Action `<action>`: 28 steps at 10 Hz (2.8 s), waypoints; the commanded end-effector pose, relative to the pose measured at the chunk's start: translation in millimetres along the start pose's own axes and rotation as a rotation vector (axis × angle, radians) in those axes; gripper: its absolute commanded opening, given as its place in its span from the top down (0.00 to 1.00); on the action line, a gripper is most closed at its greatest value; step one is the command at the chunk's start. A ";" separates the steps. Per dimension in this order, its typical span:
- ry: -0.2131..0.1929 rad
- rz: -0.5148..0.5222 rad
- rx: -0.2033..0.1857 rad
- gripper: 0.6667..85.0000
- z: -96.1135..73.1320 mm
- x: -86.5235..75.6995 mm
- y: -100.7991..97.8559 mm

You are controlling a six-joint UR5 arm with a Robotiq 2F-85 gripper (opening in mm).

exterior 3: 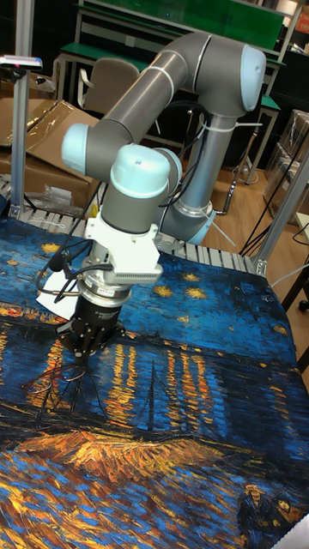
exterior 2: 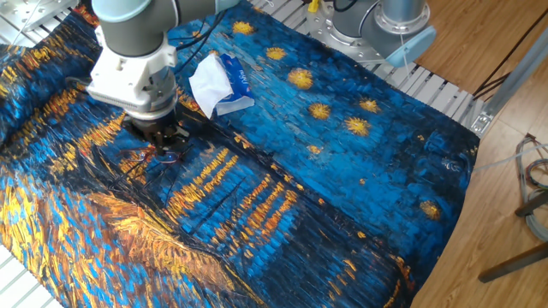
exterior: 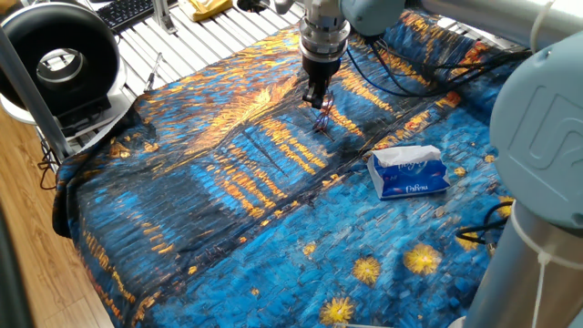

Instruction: Unfold the leg of the glasses (with one hand)

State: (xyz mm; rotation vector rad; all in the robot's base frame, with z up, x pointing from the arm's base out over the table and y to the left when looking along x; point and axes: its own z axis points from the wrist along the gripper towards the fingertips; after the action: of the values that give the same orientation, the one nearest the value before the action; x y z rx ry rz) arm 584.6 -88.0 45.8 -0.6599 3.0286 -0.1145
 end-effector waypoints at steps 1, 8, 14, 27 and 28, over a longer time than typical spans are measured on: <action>0.000 0.046 -0.048 1.00 -4.7 0.9 15.6; -0.001 0.114 -0.088 1.00 -5.4 -0.2 26.1; 0.014 0.141 -0.100 0.99 -3.9 6.2 8.1; 0.016 -0.428 0.019 0.56 7.7 -0.2 -40.0; 0.006 -0.427 0.009 0.56 7.4 -2.9 -36.6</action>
State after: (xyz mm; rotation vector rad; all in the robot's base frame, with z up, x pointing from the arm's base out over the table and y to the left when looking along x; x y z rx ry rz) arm 596.0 -124.3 39.9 -1.2202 2.8944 -0.1519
